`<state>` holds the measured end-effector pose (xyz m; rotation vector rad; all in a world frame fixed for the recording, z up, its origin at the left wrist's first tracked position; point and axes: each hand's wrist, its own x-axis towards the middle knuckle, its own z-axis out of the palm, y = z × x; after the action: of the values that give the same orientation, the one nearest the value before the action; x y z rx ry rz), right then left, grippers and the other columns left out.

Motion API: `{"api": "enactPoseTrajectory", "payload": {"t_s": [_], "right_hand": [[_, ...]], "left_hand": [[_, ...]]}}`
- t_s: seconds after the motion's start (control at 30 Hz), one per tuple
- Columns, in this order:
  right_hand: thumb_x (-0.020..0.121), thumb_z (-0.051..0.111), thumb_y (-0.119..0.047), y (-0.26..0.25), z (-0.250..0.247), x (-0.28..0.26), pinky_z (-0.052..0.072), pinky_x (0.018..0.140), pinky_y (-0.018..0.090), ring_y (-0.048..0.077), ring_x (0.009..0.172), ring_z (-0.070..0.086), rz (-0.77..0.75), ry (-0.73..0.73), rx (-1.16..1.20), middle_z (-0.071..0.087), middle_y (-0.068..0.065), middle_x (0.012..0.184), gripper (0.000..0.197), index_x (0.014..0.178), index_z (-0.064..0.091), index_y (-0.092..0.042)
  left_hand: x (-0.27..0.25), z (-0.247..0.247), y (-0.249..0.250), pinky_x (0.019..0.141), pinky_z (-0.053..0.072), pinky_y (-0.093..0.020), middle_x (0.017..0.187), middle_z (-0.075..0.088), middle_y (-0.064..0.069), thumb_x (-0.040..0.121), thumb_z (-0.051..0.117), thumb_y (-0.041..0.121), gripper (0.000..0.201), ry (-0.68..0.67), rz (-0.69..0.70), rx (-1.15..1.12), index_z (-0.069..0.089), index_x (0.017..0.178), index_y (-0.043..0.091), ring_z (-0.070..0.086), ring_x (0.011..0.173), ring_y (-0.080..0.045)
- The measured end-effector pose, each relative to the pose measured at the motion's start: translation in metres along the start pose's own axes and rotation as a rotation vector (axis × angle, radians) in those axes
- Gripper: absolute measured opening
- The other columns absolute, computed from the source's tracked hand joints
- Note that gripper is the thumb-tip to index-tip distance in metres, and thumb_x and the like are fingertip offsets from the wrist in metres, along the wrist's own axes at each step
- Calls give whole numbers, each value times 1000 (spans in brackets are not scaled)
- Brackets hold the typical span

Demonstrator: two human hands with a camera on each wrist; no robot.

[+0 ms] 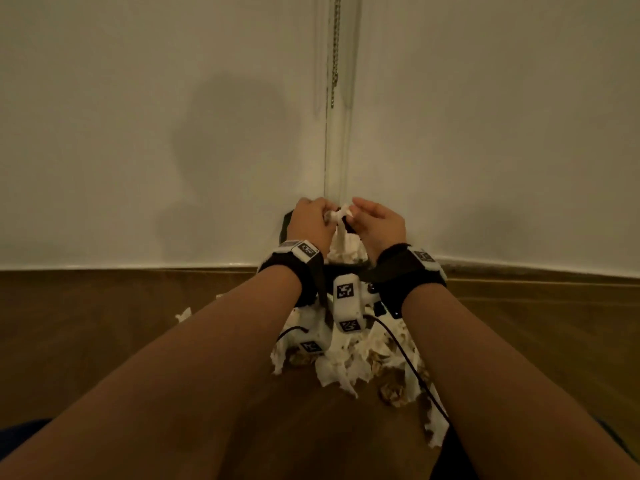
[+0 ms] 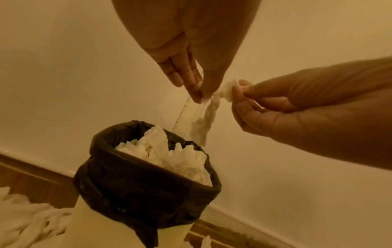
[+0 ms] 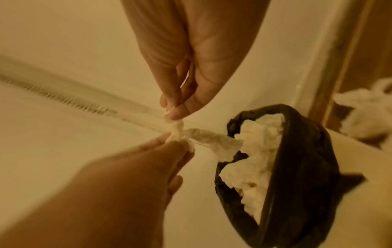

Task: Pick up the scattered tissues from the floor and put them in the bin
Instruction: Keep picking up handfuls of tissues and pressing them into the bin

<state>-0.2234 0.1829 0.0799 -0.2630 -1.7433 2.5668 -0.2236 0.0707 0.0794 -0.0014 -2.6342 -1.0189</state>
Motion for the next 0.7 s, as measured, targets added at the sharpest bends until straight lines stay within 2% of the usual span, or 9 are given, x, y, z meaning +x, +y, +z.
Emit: {"api": "enactPoseTrajectory", "payload": {"t_s": [0.17,0.23,0.3,0.37,0.43,0.53,0.57,0.63,0.7], "right_hand": [[92,46,11,20,-14,9,52,86,30,22,91,59,119,80,421,52,27,129,38,130,46,9],[91,45,12,30,-19,15,49,91,31,25,101,56,128,127,440,53,26,127,36,127,48,11],[92,49,5,39,-25,23,51,87,28,22,94,59,160,143,386,59,20,114,33,125,51,10],[93,51,-5,50,-26,31,50,78,26,17,79,57,179,147,143,59,11,91,29,118,56,8],[93,49,-14,60,-23,37,44,71,31,22,73,53,73,153,-403,56,12,76,27,94,66,7],[95,41,-17,72,-16,35,34,61,27,23,69,48,-175,5,-1102,47,9,62,37,63,52,-1],[95,39,-17,75,-14,35,37,62,30,24,71,50,-199,-71,-1201,49,10,66,34,67,51,-3],[97,36,-18,83,-13,37,44,76,35,30,92,56,-186,-178,-1349,58,19,94,28,97,58,0],[99,31,-19,88,-13,39,44,86,40,34,111,52,-166,-235,-1486,53,21,119,34,123,48,0]], "left_hand": [[-4,24,-23,91,49,-34,128,43,-11,90,49,14,33,-20,-52,-6,58,123,14,58,101,-25],[-8,35,-34,94,47,-35,134,36,-10,90,49,17,39,-114,-78,53,52,129,15,56,107,-27],[-11,43,-43,98,44,-37,142,27,-11,91,47,22,44,-233,-87,157,45,135,14,52,113,-29],[-13,50,-51,98,42,-37,145,21,-14,94,44,28,44,-327,-76,247,42,135,12,51,114,-32],[-15,56,-56,96,43,-38,141,25,-15,96,39,31,41,-380,-71,304,45,132,11,51,112,-33],[-14,62,-59,92,45,-38,133,35,-13,97,36,33,39,-466,-6,442,49,128,13,50,110,-30],[-12,63,-60,92,46,-39,133,38,-13,96,38,31,39,-518,30,506,46,130,14,48,114,-28],[-10,65,-61,92,47,-41,134,37,-14,94,43,28,45,-596,64,593,38,137,15,45,119,-27],[-10,64,-61,91,48,-41,134,35,-15,93,47,28,51,-611,65,628,33,140,16,47,117,-29]]}}
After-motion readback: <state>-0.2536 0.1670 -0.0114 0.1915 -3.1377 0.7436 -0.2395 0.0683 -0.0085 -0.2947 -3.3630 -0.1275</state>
